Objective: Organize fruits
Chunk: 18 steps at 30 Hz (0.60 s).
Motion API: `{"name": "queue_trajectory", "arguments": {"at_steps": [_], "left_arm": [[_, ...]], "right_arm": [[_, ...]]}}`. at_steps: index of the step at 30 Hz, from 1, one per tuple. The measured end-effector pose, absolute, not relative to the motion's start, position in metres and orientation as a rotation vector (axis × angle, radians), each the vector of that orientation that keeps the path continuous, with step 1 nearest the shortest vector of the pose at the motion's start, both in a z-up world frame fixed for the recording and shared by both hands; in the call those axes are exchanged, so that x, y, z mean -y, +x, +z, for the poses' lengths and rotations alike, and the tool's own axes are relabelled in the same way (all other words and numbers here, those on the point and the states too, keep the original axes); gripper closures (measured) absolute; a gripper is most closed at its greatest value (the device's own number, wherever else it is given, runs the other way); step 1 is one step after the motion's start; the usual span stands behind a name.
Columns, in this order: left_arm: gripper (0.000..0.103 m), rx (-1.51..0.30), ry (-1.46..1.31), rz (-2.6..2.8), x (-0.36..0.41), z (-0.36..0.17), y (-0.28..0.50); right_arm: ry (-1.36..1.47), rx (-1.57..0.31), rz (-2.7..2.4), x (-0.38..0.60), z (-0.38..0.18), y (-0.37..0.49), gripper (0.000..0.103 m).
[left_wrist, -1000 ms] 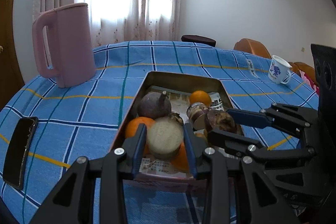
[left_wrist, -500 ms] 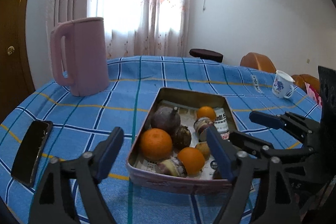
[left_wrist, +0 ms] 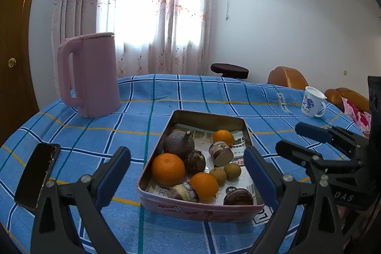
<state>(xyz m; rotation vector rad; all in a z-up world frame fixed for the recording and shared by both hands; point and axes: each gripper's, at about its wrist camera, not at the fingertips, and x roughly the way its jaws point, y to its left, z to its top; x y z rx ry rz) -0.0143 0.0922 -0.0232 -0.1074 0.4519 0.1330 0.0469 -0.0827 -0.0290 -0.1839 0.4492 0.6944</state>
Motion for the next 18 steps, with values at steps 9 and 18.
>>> {"name": "queue_trajectory", "arguments": {"at_steps": [9, 18], "left_arm": [[0.005, -0.449, -0.104, 0.131, -0.0891, -0.0217, -0.0153], [0.005, -0.454, -0.1, 0.131, -0.0869, -0.0227, -0.0148]], "right_arm": [[-0.174, -0.445, 0.695, 0.0874, -0.0264, 0.0437, 0.039], [-0.162, -0.445, 0.694, 0.0905, -0.0268, 0.0438, 0.039]]}}
